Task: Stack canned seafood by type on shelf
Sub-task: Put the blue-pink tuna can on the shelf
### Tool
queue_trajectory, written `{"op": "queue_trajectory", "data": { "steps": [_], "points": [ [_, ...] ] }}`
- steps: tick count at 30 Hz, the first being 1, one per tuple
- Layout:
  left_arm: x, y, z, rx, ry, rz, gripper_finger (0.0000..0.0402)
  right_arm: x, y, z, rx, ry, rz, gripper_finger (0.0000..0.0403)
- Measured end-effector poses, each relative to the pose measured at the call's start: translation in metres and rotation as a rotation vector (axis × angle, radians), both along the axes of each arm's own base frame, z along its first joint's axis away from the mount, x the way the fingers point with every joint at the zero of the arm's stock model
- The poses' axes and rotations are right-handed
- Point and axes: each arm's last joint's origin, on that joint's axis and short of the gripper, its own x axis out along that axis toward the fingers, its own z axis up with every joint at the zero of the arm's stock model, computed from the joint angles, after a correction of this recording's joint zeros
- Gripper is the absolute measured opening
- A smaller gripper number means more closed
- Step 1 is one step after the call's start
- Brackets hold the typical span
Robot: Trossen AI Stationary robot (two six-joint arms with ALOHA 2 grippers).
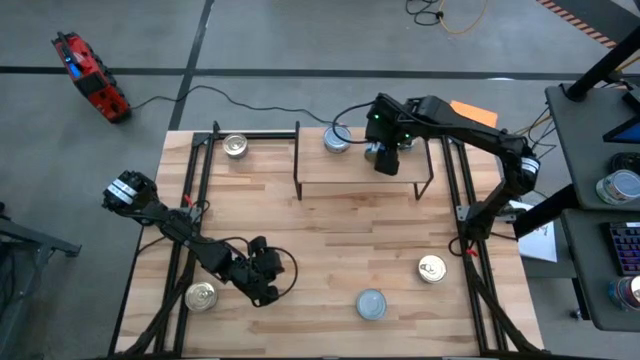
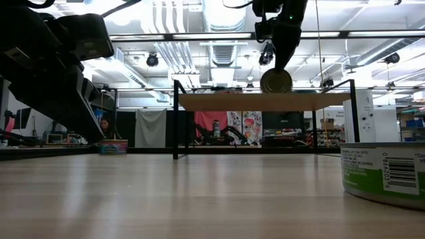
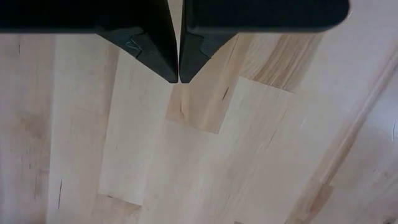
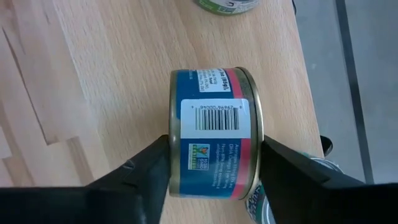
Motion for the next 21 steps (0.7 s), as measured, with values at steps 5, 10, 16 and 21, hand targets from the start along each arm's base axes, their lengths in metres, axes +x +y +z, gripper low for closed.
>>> {"op": "queue_trajectory", "data": {
  "steps": [5, 10, 16, 21],
  "points": [
    [0.0, 0.0, 0.0, 0.0, 0.0, 0.0, 0.0, -0.002, 0.001, 0.002, -0.001, -0.007, 0.002, 0.0192],
    [0.0, 0.0, 0.0, -0.001, -0.001, 0.0, 0.0, -0.002, 0.003, 0.004, -0.002, -0.013, -0.003, 0.0199],
    [0.0, 0.0, 0.0, 0.001, -0.001, 0.001, 0.0, 0.006, 0.02, 0.004, -0.077, 0.023, 0.043, 0.02],
    [0.0, 0.0, 0.0, 0.005, -0.005, 0.005, 0.0, 0.012, 0.033, 0.005, -0.19, 0.069, 0.064, 0.0194]
  ]
}}
